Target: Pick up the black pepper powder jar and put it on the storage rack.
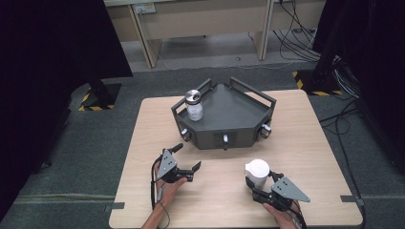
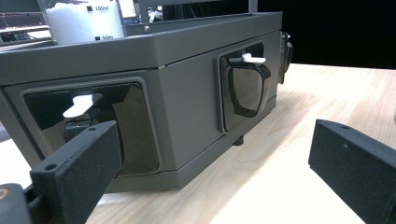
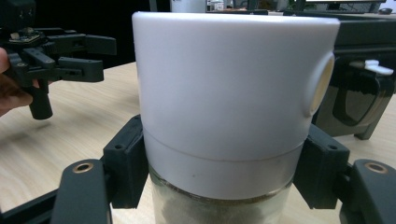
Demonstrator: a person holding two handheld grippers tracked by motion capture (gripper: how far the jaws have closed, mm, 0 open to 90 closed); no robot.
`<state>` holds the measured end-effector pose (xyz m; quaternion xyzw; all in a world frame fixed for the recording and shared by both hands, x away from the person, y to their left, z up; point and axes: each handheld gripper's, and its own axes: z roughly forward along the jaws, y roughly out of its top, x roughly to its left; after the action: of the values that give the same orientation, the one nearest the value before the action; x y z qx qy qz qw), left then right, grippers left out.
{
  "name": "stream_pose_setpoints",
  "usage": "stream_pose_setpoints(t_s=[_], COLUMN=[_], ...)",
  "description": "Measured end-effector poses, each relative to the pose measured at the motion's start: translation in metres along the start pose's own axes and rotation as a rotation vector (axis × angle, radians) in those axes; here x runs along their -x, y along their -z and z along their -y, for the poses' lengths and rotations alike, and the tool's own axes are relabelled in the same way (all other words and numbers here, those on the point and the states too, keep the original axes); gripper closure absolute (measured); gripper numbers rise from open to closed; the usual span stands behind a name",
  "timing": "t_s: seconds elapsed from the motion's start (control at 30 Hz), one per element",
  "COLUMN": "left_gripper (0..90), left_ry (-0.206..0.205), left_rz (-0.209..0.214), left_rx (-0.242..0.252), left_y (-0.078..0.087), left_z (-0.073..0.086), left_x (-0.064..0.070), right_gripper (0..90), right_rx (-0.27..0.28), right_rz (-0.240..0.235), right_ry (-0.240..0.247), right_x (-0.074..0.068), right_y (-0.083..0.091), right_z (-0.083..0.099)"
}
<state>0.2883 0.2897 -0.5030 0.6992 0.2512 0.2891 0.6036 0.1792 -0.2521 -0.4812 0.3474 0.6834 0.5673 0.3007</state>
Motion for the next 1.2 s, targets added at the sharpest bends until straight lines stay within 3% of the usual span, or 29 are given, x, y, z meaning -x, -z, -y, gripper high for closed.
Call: stream_pose_setpoints(t_s=[0.67,0.83,1.2], left_gripper=[1.8,1.8,2.0], left_ry=[0.008,0.016,0.014], left_rz=[-0.003,-0.004,-0.004], left_rx=[-0.004,-0.006,-0.009], left_y=[-0.001,-0.002,-0.002], left_z=[0.002,0.002,0.003], left_x=[-0.001,0.000,-0.001], right_gripper=[30.7,30.6,30.7], right_rx=[0.006,0.014,0.019], right_rz=[0.012,0.011,0.012], right_ry=[-0.006,-0.029,-0.012], right_x=[0.003,0.004,0.002], right_y=[-0.015,-0.021,-0.033], right_z=[-0.018,-0.024,-0.039])
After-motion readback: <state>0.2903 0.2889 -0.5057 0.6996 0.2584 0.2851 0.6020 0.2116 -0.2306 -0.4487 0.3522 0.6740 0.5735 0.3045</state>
